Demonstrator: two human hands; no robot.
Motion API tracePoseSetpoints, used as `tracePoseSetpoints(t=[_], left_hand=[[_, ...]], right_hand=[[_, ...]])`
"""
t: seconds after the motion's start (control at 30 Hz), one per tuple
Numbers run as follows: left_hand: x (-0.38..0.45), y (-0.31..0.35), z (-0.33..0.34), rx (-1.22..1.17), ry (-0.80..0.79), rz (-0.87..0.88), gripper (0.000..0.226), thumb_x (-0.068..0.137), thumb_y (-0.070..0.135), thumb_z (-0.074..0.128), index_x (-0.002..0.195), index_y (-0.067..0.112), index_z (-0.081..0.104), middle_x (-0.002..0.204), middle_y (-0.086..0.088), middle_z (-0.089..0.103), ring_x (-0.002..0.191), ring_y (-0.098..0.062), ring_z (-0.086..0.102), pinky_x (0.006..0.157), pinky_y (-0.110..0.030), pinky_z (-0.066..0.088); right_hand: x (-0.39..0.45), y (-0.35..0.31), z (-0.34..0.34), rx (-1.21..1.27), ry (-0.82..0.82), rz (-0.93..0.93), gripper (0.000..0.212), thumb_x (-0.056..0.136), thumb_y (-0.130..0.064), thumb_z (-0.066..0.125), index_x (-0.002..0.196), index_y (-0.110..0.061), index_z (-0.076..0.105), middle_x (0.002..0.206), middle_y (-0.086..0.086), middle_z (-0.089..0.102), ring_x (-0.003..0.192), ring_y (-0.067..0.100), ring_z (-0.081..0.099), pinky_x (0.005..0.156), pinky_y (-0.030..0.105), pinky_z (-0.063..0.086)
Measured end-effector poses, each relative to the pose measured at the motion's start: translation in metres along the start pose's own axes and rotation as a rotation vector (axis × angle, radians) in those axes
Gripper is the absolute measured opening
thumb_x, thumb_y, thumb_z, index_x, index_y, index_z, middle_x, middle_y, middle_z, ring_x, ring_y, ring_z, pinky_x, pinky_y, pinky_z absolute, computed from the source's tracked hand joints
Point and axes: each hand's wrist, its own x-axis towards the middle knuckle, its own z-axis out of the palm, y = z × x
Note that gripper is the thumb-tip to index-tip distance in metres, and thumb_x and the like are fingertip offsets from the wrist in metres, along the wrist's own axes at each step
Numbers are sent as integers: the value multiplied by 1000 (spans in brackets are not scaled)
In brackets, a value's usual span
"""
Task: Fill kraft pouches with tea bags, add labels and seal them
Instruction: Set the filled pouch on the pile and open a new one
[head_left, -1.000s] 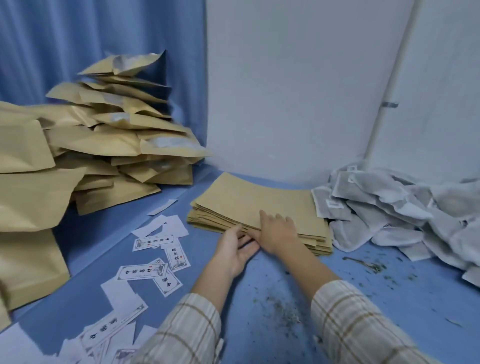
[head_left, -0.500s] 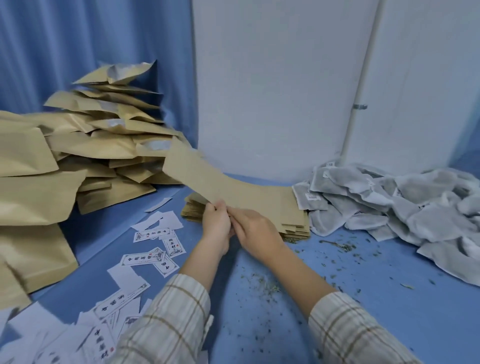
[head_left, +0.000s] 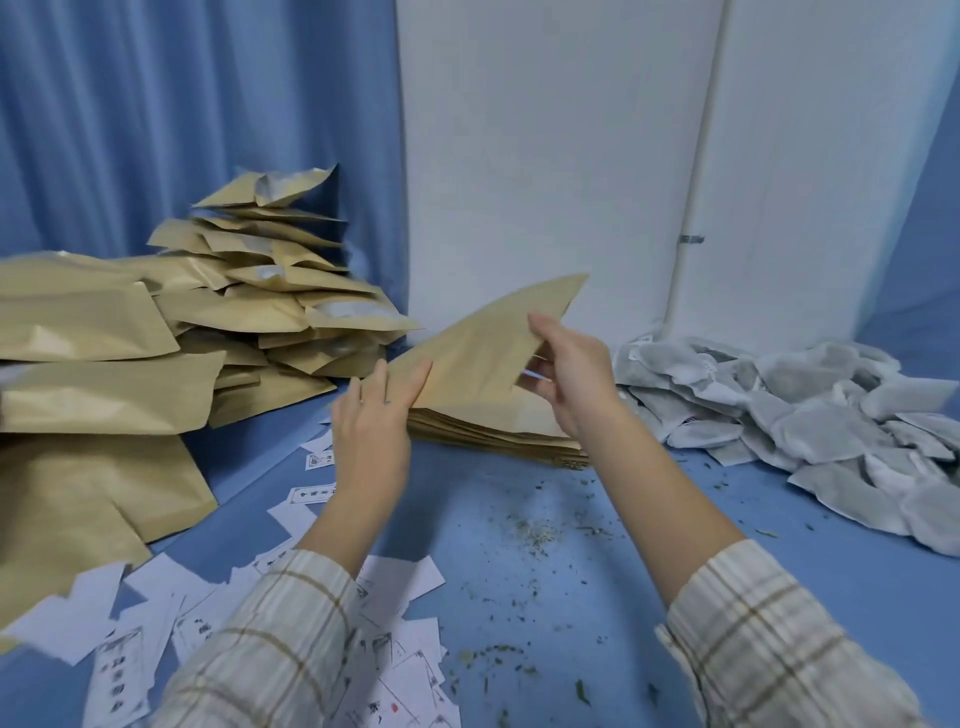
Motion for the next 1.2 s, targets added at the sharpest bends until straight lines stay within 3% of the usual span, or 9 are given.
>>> tracePoseSetpoints(t=[0.2,0.33,0.4,0.53,0.63,0.73,0.83,0.97,1.2], left_hand=[[-18,-13,-1,279,-418,28,72,87,6,49,145,37,21,151,-13,22,129,-36,32,102,-45,32],[-19,-8,-12,-207,-1018,-186,102,70,18,65,149,29,1,152,-6,11,128,-29,31,97,-38,39],[-14,-1,-22,-364,-1126,-253,108,58,26,64,149,19,6,148,-7,20,127,-26,31,90,-32,40],[-5,29,-37,-559,-983,-253,94,56,39,48,145,18,28,155,-3,15,142,-18,9,108,-35,18],[1,66,-35,-785,-705,-331,56,79,40,50,135,34,46,147,4,36,139,-16,23,112,-35,20],[5,98,-20,-843,-574,-445,39,89,37,50,126,27,56,132,1,55,123,-17,46,97,-27,35],[5,118,-11,-667,-476,-489,45,84,49,55,119,21,58,116,-1,63,108,-22,56,79,-25,38],[4,115,-7,-755,-333,-607,27,84,44,59,95,21,66,96,-3,69,86,-23,62,77,-32,50],[2,111,0,-625,-317,-416,38,94,15,39,56,15,44,57,1,46,65,-21,44,52,-30,34]], right_hand=[[-8,30,-18,133,61,151,12,94,-11,48,96,-3,57,87,11,66,77,21,65,57,31,56],[-8,41,-29,186,79,222,13,91,-3,43,86,-3,54,80,14,61,71,25,60,63,38,54],[-10,42,-35,177,83,241,13,90,-3,43,86,-4,56,76,12,62,67,22,61,55,33,56],[-13,41,-49,-21,67,282,8,90,-7,53,87,-5,59,76,6,68,62,16,68,50,27,57],[-17,40,-55,-106,47,289,3,84,-6,64,83,-4,63,65,2,71,55,10,68,53,24,57],[-20,42,-52,-125,74,249,4,79,-3,69,81,-1,66,72,10,72,60,15,69,61,26,59],[-26,43,-44,-200,82,176,4,80,2,64,82,4,67,94,26,67,79,37,66,87,49,52],[-29,41,-48,-221,0,135,10,78,-2,69,69,-4,65,56,2,67,54,13,63,60,24,57],[-35,33,-58,-184,-84,176,18,77,-15,74,68,-13,59,69,1,69,64,11,67,62,23,57]])
